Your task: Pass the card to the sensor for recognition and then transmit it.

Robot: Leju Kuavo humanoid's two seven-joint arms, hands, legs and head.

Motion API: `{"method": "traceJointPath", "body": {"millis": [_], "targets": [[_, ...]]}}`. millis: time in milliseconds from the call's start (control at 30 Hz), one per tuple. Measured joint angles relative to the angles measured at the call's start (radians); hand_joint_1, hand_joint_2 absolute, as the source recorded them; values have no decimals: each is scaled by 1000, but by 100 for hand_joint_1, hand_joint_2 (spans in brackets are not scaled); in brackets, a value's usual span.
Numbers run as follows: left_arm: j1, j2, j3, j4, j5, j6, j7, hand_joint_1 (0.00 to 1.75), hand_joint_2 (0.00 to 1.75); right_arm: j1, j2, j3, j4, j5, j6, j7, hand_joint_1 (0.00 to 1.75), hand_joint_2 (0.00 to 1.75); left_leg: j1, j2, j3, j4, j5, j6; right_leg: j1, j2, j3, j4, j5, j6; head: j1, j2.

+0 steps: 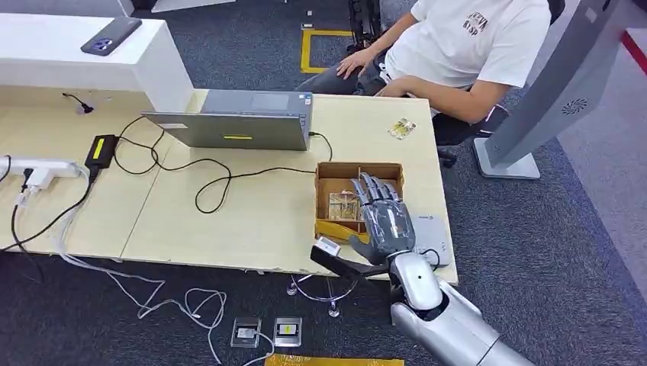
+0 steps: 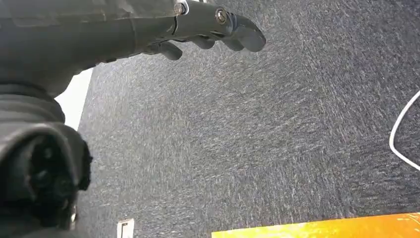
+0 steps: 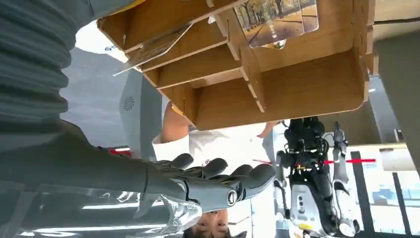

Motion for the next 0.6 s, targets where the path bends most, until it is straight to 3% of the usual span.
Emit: {"method": "traceJointPath", "body": {"millis": [100, 600], "targets": [[0, 0, 0, 0, 0, 0, 0, 0, 0, -2, 2, 0, 19, -16, 27, 11, 0, 175, 0, 0, 0, 0, 0, 0, 0, 0, 0, 0, 0, 0, 0, 0], [1, 0, 0, 0, 0, 0, 0, 0, 0, -2, 1, -11, 68, -27, 28, 17, 0, 175, 0, 1, 0, 0, 0, 0, 0, 0, 0, 0, 0, 0, 0, 0]]}}
